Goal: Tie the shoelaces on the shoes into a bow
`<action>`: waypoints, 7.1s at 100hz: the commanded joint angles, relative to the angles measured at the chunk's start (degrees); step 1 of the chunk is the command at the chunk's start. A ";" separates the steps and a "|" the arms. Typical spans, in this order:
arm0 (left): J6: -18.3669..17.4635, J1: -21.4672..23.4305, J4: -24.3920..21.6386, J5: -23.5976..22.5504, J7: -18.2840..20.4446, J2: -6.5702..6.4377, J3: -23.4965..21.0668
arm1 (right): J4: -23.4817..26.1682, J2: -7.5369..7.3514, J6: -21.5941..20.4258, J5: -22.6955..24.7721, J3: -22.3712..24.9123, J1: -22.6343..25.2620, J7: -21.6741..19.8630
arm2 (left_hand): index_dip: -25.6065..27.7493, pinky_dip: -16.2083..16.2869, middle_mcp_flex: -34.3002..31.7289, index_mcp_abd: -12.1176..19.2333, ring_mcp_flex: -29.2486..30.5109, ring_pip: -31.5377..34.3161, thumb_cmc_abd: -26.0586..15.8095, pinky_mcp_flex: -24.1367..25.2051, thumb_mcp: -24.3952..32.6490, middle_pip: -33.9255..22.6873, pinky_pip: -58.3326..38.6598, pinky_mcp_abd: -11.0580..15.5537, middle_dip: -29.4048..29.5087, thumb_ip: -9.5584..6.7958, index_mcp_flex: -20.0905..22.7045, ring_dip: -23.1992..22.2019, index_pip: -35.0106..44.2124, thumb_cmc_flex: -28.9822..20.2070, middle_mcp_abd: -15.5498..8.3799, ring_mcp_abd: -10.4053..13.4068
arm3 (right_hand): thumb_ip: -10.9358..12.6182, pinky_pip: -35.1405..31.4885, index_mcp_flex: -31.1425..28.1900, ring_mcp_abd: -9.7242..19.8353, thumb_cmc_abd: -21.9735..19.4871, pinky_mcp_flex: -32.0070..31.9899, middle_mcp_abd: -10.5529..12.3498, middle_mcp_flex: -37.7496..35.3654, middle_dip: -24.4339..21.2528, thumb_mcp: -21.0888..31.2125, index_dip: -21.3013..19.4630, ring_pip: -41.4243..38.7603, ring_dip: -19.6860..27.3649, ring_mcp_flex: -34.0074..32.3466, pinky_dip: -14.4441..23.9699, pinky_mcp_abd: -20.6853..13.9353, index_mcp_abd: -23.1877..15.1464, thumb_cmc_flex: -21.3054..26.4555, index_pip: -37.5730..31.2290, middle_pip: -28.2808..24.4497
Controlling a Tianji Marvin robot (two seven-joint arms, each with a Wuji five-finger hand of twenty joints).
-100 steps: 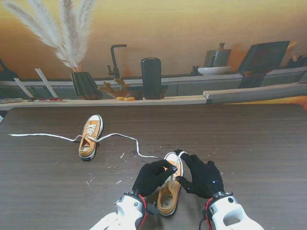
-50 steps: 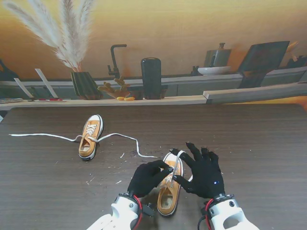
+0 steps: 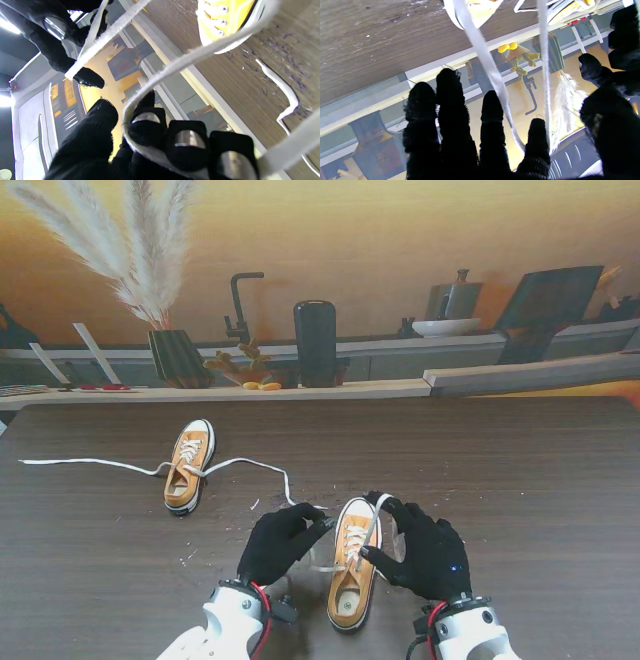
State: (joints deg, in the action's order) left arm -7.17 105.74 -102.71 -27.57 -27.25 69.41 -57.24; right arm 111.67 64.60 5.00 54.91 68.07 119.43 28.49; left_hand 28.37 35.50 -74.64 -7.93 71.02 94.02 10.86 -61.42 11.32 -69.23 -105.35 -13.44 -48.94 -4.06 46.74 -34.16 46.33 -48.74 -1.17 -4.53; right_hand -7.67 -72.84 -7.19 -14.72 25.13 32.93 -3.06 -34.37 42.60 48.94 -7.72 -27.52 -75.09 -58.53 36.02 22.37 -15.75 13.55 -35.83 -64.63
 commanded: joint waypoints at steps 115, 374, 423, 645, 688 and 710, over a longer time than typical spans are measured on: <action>0.18 2.63 -4.58 -3.26 0.43 -0.81 -2.62 | -2.61 1.14 4.14 -0.08 -2.28 -2.63 4.47 | -1.00 -0.07 -1.91 6.06 1.93 1.48 1.31 -0.86 1.94 -0.05 -14.63 3.17 -1.26 -0.79 2.14 -0.43 -0.96 1.25 1.78 0.91 | -2.00 -31.67 -28.35 12.95 10.02 32.97 4.88 -48.92 5.51 10.75 -6.02 -58.42 9.93 -16.43 4.89 1.90 2.61 3.27 -0.78 -7.88; -6.48 -22.32 -4.64 9.04 2.53 3.15 7.43 | -15.19 6.07 -23.54 -38.16 -6.55 -13.20 -1.84 | -2.95 3.23 -3.45 8.51 1.97 4.06 6.01 -1.28 2.80 -3.58 -14.63 4.34 -0.88 0.34 3.09 -1.13 1.67 1.22 -1.54 4.53 | -4.08 -44.87 -37.76 30.23 14.63 35.17 5.63 -39.32 7.62 12.06 -12.97 -65.06 -14.86 -16.60 8.56 -8.69 16.44 -5.11 -3.91 -9.43; -5.50 -29.08 0.17 8.28 -1.44 6.01 13.47 | -12.33 2.73 -23.77 -32.58 -5.53 -13.00 -11.44 | -3.00 1.92 -3.39 9.39 1.97 3.34 5.55 -1.10 3.00 -2.91 -14.63 4.20 -0.01 0.78 2.92 -0.74 1.60 2.04 -1.68 4.42 | -3.51 -47.14 -50.07 40.36 20.92 36.27 9.07 -48.49 10.08 16.09 -13.14 -71.36 -14.82 -17.27 15.66 -12.36 11.29 2.78 -7.25 -11.85; -25.42 -7.25 10.34 9.61 20.76 -4.01 -9.33 | -9.06 3.77 -24.02 -37.89 -5.60 -11.72 -9.84 | -7.28 1.06 43.23 9.09 -44.72 -74.34 7.98 56.05 17.89 52.64 63.75 -2.34 18.52 -7.22 -15.95 2.70 -28.19 9.56 3.25 -2.23 | -9.93 -47.14 -53.13 35.48 15.38 35.70 5.16 -48.76 9.44 14.90 -2.69 -72.32 -12.84 -17.13 14.84 -7.58 7.82 13.77 -25.35 -11.51; -28.50 -11.91 16.35 12.71 21.63 -3.64 -1.56 | -8.24 3.62 -24.31 -37.60 -5.44 -11.27 -10.14 | -8.67 2.62 44.52 7.79 -45.17 -74.99 7.41 56.00 8.11 53.33 64.67 -1.70 18.23 -3.76 -16.65 1.86 -30.35 10.74 3.22 -1.82 | -9.76 -47.14 -52.45 35.46 14.02 35.71 5.04 -48.77 9.03 14.70 -2.41 -72.64 -12.98 -17.11 16.02 -7.25 7.86 13.10 -24.76 -11.89; -29.54 -13.10 17.55 13.03 21.70 -3.49 0.40 | -8.17 3.50 -24.61 -37.46 -5.41 -11.11 -10.46 | -8.42 3.01 43.66 7.59 -44.62 -74.78 7.05 55.59 7.55 53.14 64.48 -1.82 18.07 -4.19 -15.82 1.69 -29.96 9.55 3.24 -1.90 | -9.70 -47.14 -52.46 35.45 13.92 35.71 4.92 -48.76 8.90 14.63 -2.33 -72.64 -12.98 -17.11 16.17 -7.19 7.73 13.14 -24.65 -12.02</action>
State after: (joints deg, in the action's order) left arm -36.58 92.82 -85.10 -14.19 -6.32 65.60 -57.21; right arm 103.08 68.24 -19.33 17.39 62.62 108.06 19.01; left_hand 20.26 37.40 -31.37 -0.96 27.11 20.17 17.22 -5.88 20.49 -16.48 -41.16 -17.28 -29.85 -8.92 30.53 -30.83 16.20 -40.04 3.92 -8.35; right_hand -18.61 -103.50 -60.18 9.61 39.85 67.09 9.19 -77.85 52.20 63.25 -10.49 -96.52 -87.60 -75.25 51.18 14.92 -9.82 25.67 -60.97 -74.15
